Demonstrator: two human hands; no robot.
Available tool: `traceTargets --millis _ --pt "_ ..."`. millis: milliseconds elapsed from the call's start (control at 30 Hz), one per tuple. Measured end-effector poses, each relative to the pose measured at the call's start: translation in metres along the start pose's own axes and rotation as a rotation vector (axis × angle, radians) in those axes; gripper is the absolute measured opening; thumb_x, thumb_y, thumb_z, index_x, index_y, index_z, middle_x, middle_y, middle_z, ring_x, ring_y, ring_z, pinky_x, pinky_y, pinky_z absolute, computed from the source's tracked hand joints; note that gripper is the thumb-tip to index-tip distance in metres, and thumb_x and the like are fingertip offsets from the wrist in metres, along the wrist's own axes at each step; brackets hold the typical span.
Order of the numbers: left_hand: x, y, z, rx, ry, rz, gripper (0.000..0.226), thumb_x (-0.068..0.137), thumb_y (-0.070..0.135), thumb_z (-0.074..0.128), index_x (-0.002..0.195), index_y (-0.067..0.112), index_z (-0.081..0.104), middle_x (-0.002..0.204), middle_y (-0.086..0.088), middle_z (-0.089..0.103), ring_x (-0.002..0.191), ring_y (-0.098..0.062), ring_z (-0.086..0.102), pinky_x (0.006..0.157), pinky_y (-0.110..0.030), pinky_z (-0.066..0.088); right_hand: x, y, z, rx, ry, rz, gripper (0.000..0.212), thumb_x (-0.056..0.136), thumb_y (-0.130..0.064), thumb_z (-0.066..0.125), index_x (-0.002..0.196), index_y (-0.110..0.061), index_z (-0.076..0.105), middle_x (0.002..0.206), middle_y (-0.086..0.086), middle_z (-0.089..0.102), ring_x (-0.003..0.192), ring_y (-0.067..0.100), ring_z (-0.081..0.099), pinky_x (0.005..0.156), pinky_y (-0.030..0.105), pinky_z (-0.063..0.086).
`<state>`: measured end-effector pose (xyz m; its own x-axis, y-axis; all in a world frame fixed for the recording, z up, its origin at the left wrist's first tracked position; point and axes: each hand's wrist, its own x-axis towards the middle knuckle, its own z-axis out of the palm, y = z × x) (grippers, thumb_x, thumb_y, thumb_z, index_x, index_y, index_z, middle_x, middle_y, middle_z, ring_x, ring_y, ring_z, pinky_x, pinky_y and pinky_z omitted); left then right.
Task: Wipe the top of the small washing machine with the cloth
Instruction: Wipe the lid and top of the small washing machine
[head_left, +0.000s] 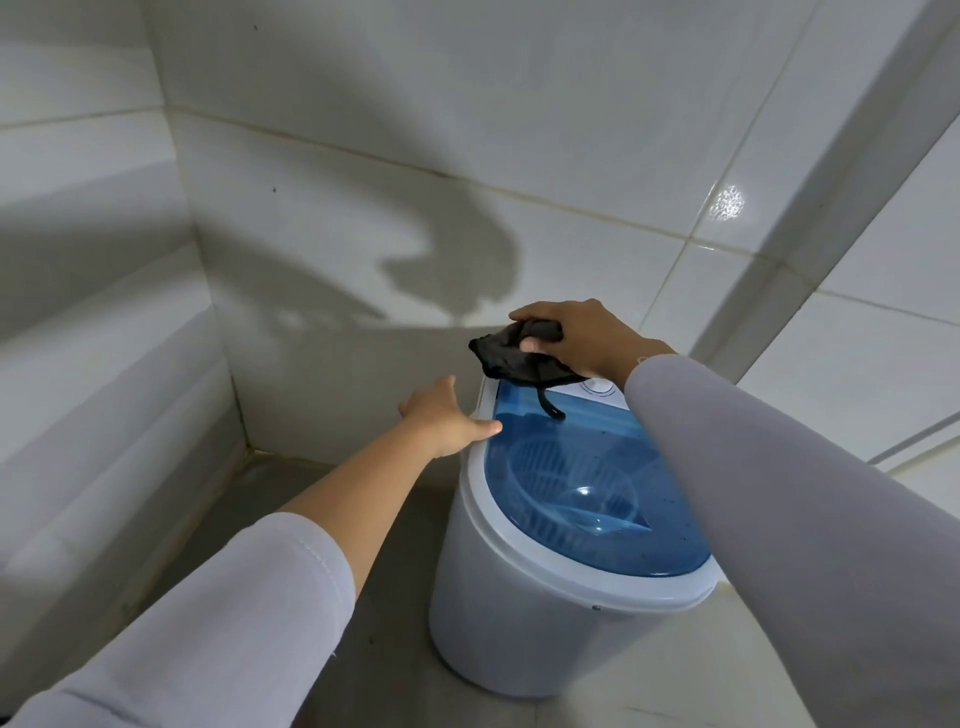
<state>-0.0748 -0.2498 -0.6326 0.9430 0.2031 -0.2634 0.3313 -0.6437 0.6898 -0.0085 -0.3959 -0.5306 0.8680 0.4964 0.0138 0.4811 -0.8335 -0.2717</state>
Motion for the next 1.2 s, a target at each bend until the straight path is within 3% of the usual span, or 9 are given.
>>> traceTargets --millis 200,400,533,700,800,900,967,1067,1200 --pt "-0.003 0.001 0.003 0.018 0.002 -0.007 0.096 0.078 0.051 0.068 0.151 0.016 0.016 0.152 -0.009 0.033 0.142 -0.031 0.027 0.115 -0.038 0.028 0.005 -0.003 0.011 0.16 0.106 0.09 0.043 0.086 -0.033 0.061 0.128 -0.024 0.052 0.124 0.01 0.06 0.117 0.026 0.051 0.089 0.023 0.036" --pt "0.0 -0.004 0.004 0.07 0.016 -0.017 0.102 0.075 0.057 0.067 0.151 0.016 0.014 0.151 -0.01 0.033 0.141 -0.033 0.026 0.113 -0.042 0.029 -0.001 0.007 0.034 0.341 0.111 0.25 0.049 0.083 -0.036 0.064 0.126 -0.019 0.045 0.125 0.013 0.053 0.097 0.022 0.047 0.079 0.026 0.037" --pt "0.008 -0.007 0.006 0.093 0.023 -0.032 0.108 0.067 0.063 0.07 0.151 0.023 0.013 0.151 -0.008 0.034 0.14 -0.032 0.028 0.11 -0.053 0.03 -0.001 0.008 0.036 0.153 0.154 0.219 0.047 0.086 -0.026 0.06 0.13 -0.024 0.042 0.117 0.016 0.056 0.105 0.028 0.053 0.081 0.027 0.036" --pt "0.008 -0.007 0.008 0.124 0.037 -0.023 0.108 0.069 0.062 0.069 0.151 0.024 0.01 0.151 -0.01 0.032 0.14 -0.033 0.027 0.11 -0.056 0.028 -0.002 0.006 0.043 -0.102 0.199 0.025 0.044 0.084 0.001 0.045 0.119 -0.022 0.058 0.123 0.012 0.051 0.104 0.034 0.055 0.083 0.033 0.042" --pt "0.009 -0.008 0.009 0.119 0.049 -0.02 0.109 0.069 0.061 0.07 0.151 0.024 0.01 0.15 -0.011 0.033 0.14 -0.033 0.026 0.111 -0.055 0.028 -0.003 0.001 0.049 -0.227 0.105 0.005 0.04 0.093 -0.019 0.04 0.131 -0.028 0.05 0.137 0.004 0.051 0.122 0.031 0.047 0.101 0.041 0.038" --pt "0.01 -0.009 0.01 0.127 0.053 -0.022 0.11 0.068 0.063 0.069 0.151 0.023 0.009 0.151 -0.012 0.032 0.14 -0.033 0.026 0.111 -0.056 0.028 -0.004 -0.001 0.055 -0.33 -0.078 0.104 0.057 0.089 -0.046 0.045 0.143 -0.034 0.029 0.146 0.004 0.042 0.132 0.032 0.034 0.107 0.052 0.031" --pt "0.011 -0.01 0.011 0.127 0.051 -0.022 0.11 0.069 0.063 0.069 0.151 0.023 0.008 0.151 -0.011 0.032 0.14 -0.033 0.026 0.111 -0.056 0.027 -0.003 0.001 0.057 -0.373 -0.089 0.125 0.062 0.087 -0.036 0.053 0.144 -0.032 0.026 0.142 0.009 0.045 0.129 0.034 0.04 0.104 0.048 0.036" --pt "0.01 -0.009 0.011 0.126 0.055 -0.018 0.109 0.07 0.061 0.069 0.152 0.024 0.006 0.152 -0.012 0.029 0.141 -0.034 0.023 0.111 -0.056 0.027 0.001 -0.002 0.051 -0.154 0.017 0.095 0.054 0.085 -0.011 0.052 0.136 -0.026 0.041 0.127 0.012 0.059 0.114 0.033 0.054 0.093 0.038 0.046" --pt "0.007 -0.006 0.007 0.119 0.057 -0.019 0.109 0.072 0.058 0.069 0.152 0.022 0.004 0.154 -0.013 0.024 0.142 -0.035 0.017 0.111 -0.058 0.026 0.006 -0.01 0.031 0.066 -0.027 0.068 0.053 0.087 -0.012 0.053 0.135 -0.028 0.041 0.128 0.011 0.058 0.111 0.03 0.055 0.09 0.033 0.043"
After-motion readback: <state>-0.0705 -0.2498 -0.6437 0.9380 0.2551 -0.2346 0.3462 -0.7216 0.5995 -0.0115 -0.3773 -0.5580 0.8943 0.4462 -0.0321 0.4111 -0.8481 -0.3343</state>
